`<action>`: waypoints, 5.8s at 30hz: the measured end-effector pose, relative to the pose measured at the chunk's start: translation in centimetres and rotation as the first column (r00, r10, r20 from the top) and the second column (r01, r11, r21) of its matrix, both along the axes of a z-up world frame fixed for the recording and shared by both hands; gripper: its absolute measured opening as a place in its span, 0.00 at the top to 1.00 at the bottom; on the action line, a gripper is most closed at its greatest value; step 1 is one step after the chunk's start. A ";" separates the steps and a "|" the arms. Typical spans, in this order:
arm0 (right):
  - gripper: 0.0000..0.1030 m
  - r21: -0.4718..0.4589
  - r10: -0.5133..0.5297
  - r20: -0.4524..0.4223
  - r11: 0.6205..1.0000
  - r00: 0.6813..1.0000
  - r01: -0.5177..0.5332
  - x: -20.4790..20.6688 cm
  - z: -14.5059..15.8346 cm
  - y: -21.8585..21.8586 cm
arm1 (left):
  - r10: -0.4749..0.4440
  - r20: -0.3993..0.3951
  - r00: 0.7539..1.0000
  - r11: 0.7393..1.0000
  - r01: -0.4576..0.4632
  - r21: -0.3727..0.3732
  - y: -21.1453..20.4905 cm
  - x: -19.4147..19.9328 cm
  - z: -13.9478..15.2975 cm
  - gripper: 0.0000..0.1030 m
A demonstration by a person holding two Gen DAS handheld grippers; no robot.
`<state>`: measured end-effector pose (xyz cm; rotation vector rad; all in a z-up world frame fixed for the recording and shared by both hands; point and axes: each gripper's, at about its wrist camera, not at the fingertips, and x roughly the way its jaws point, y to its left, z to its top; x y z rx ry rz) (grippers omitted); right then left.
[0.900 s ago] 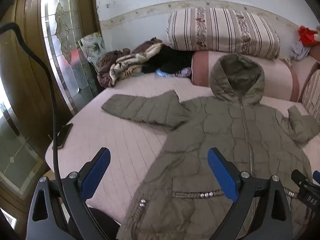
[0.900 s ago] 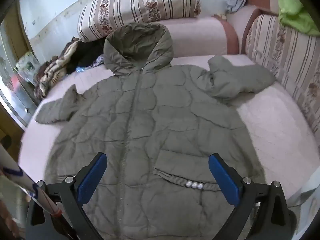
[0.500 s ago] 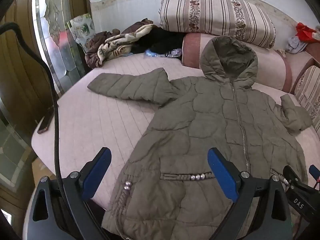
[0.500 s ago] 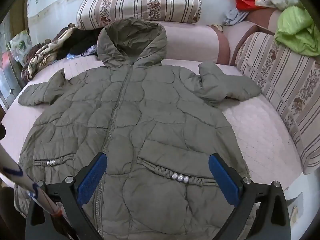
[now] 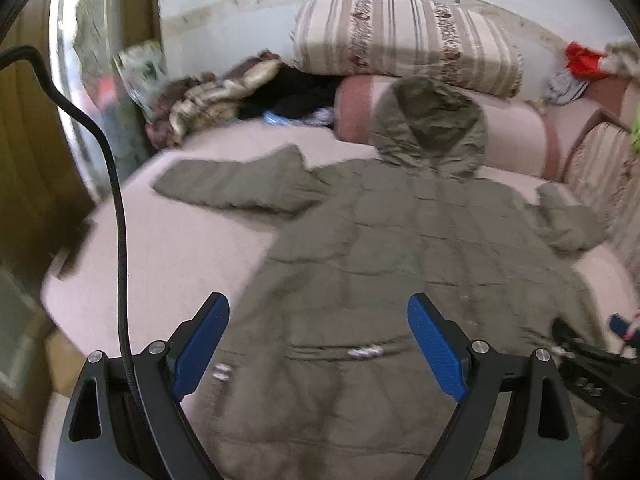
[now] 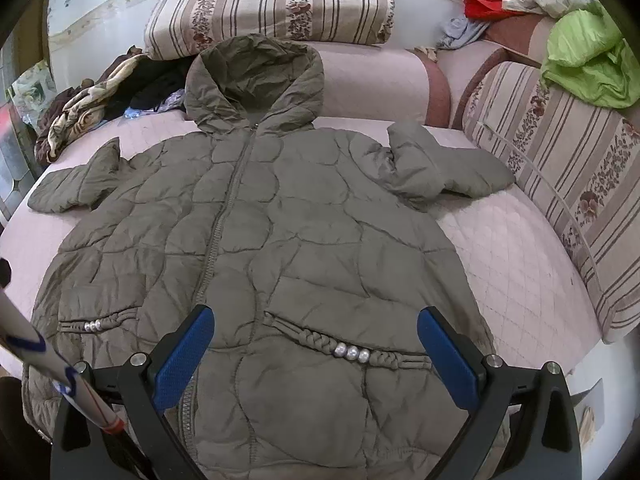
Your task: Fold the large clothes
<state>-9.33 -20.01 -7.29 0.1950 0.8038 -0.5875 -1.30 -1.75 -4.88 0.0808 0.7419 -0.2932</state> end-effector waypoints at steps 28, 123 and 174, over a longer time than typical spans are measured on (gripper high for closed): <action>0.00 -0.040 -0.053 0.072 0.998 0.996 0.056 5.8 -3.4 -12.1 | -0.230 -0.003 0.973 0.971 0.230 0.065 -16.5 9.5 -2.3 0.12; 0.00 -0.024 0.156 -0.051 0.987 0.986 -0.157 13.7 -1.8 1.9 | 0.460 -0.031 0.887 0.878 -0.449 0.164 17.0 19.9 -6.0 0.12; 0.00 0.078 -0.073 0.006 0.994 0.997 0.073 5.0 -2.5 -5.4 | -0.227 -0.180 0.957 0.910 0.143 -0.389 -3.1 26.7 4.5 0.93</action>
